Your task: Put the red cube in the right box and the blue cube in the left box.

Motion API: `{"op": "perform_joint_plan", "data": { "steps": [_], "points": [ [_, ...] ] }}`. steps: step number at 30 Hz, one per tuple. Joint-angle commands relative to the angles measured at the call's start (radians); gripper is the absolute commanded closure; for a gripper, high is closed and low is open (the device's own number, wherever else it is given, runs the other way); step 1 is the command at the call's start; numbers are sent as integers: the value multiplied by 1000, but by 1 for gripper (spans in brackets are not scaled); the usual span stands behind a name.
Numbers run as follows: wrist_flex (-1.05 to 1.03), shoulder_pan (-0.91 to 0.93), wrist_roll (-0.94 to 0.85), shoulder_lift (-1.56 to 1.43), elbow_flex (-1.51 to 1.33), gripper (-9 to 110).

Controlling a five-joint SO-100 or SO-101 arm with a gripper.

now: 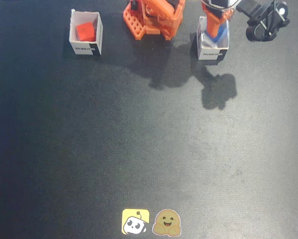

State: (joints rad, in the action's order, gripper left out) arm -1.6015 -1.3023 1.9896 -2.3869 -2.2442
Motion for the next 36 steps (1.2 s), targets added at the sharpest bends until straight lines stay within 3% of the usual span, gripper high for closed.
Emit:
{"op": "perform_joint_plan", "data": {
  "steps": [1,9,15,31,36],
  "points": [
    [17,-3,-14,-34,5,80],
    [11,9,0,-38,-8,94],
    [48,74,-8,-32,-9,97],
    [150,612,-209,-51,-89,101],
    [172,816,-281,-210,-193,101]
  ]
}}
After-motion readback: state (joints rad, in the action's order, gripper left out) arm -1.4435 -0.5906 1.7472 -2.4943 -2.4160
